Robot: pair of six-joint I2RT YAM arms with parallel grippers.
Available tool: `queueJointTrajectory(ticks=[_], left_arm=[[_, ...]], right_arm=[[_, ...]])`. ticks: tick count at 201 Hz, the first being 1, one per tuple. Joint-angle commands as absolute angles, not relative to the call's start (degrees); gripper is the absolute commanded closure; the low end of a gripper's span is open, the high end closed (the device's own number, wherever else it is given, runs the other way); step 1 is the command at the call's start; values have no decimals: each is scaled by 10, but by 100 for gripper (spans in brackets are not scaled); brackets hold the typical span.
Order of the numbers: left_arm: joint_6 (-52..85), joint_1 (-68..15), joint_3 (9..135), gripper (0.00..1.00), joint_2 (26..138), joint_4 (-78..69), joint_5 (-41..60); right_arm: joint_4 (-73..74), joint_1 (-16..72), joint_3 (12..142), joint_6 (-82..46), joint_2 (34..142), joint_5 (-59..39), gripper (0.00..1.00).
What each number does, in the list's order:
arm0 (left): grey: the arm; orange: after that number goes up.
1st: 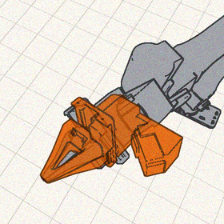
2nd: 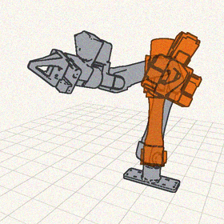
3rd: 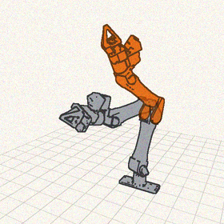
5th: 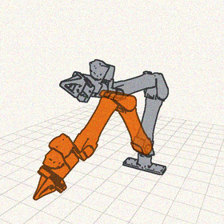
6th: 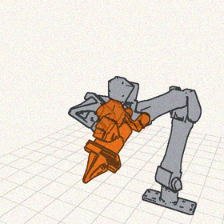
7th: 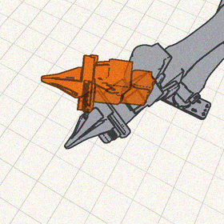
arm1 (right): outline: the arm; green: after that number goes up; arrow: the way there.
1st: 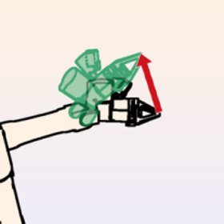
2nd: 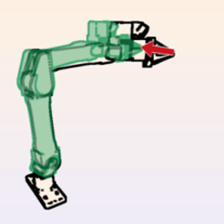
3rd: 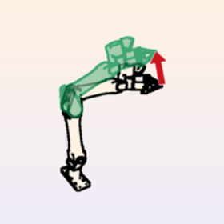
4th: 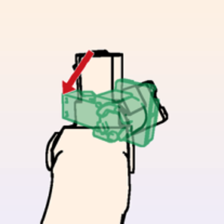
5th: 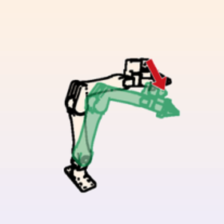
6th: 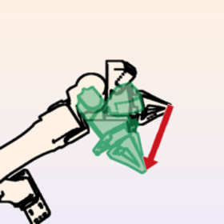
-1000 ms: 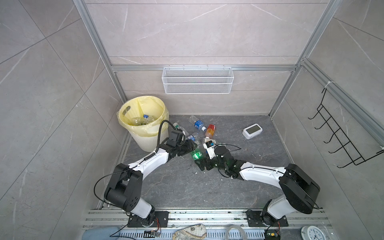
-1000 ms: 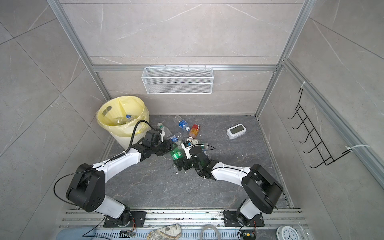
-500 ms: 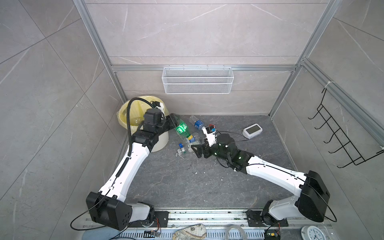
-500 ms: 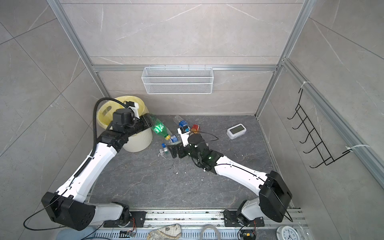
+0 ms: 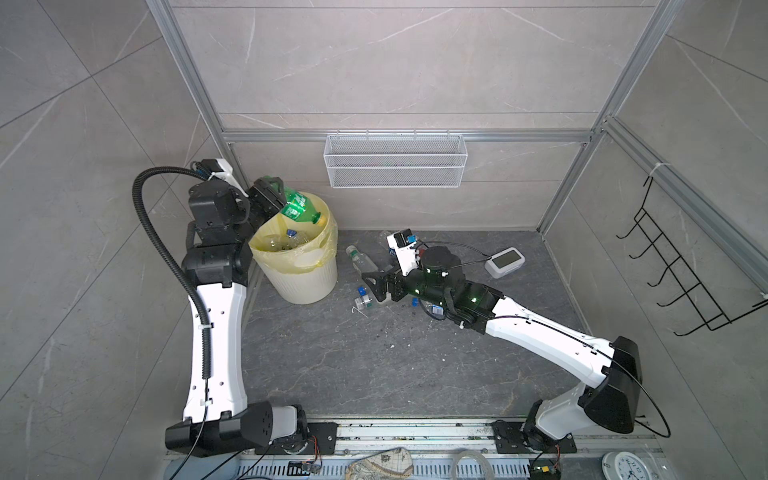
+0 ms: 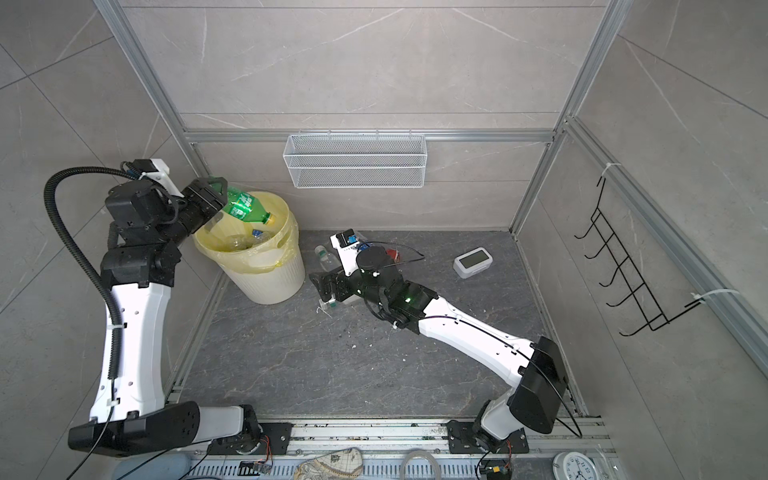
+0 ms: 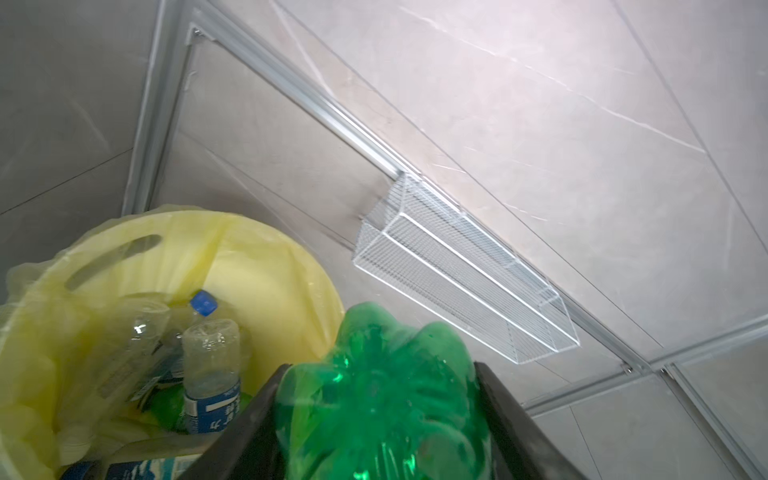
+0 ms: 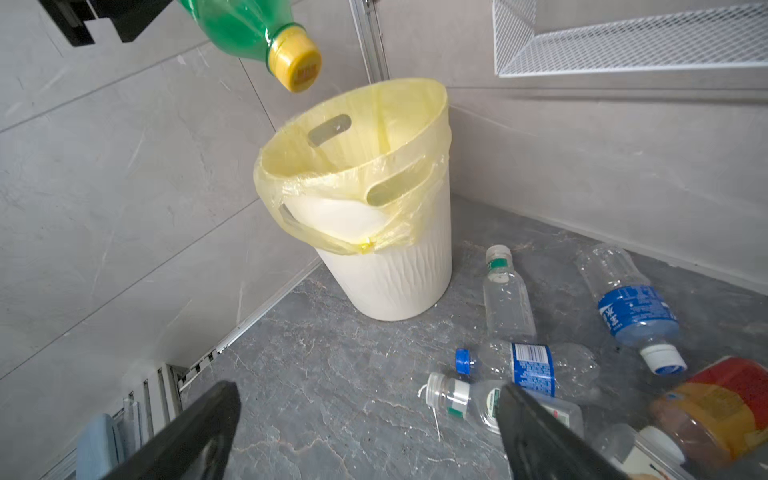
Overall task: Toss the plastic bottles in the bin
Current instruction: 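Carry the green bottle with the left gripper over the bin and release it, then return the left gripper from the bin toward the pile while the right gripper hovers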
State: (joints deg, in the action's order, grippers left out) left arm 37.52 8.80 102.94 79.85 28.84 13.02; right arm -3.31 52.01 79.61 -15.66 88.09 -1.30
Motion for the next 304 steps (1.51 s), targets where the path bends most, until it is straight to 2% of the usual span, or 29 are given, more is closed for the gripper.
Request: queueJointTrajectory(ticks=[1,30,74,140,185,239,263,304], left_arm=[[431,120,1022,29,859,313,218],[443,120,997,0,837,271,225],[414,87,987,0,793,279,222],[333,-130,856,0,731,255,120],[306,-252,755,0,756,201,100],[365,-280,626,0,813,81,158],[368,-312,634,0,854,97,157],[380,-331,641,0,882,109,157]], right_arm=[[-54,524,795,-167,886,-23,1],[-55,524,769,-168,872,-23,1],[-36,522,728,-182,857,-7,1],[-42,461,666,-214,824,0,1],[-78,382,617,-235,804,28,1],[-125,269,589,-289,851,8,1],[-127,235,586,-305,893,-17,1],[-108,230,578,-304,939,-29,1]])
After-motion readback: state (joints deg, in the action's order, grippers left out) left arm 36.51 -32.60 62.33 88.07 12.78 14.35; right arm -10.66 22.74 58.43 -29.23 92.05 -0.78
